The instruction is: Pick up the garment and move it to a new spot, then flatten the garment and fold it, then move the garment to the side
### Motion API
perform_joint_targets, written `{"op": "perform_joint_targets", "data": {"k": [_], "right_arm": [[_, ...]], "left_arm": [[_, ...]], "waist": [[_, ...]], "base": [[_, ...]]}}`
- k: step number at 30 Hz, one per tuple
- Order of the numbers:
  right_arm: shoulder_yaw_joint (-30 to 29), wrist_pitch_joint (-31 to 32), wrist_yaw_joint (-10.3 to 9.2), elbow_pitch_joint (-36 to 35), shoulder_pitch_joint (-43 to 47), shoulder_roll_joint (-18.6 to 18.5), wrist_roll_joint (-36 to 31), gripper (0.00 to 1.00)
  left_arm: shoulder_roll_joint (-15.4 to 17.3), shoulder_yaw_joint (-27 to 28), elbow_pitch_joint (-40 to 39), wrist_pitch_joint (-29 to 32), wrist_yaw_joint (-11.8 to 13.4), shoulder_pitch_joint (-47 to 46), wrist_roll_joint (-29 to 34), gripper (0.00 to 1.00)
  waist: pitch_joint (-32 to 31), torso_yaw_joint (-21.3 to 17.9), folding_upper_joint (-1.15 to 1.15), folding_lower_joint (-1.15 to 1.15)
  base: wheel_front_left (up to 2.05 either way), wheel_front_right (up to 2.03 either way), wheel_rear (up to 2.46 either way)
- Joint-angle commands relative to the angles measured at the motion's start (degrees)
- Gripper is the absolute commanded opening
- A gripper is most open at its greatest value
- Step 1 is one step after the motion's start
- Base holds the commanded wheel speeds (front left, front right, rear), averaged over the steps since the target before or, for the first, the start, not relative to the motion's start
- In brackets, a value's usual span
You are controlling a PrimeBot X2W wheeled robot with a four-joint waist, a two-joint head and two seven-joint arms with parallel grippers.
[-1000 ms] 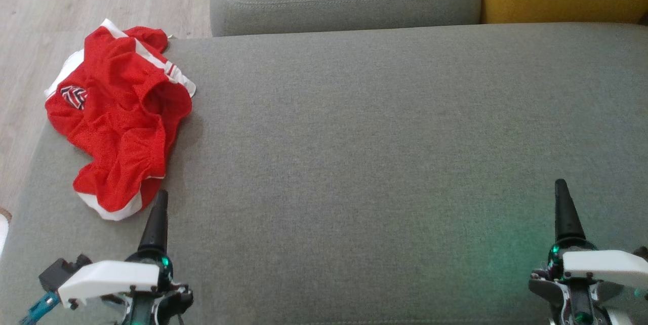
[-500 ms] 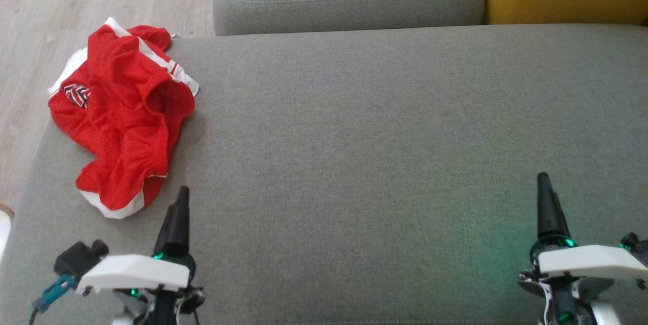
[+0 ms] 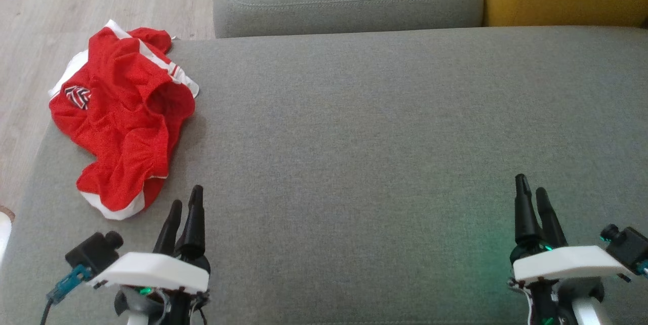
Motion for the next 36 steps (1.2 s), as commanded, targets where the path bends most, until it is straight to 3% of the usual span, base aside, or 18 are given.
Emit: {"op": "perform_joint_targets", "data": {"k": [1, 36], "right_arm": [[0.99, -0.93, -0.02, -1.65, -1.21, -0.44, -2.68, 1.00], [3.56, -6.68, -0.03, -0.85, -1.91, -0.58, -27.50, 1.00]], "left_arm": [[0.71, 0.52, -2.63, -0.90, 0.31, -1.38, 2.74, 1.00], [1.39, -2.33, -2.94, -6.59, 2.66, -0.86, 28.58, 1.00]], "waist": [[-0.01, 0.03, 0.00, 0.00], [0.30, 0.61, 0.00, 0.00]], "base": [[0.00, 0.00, 0.00], [0.00, 0.00, 0.00]]}}
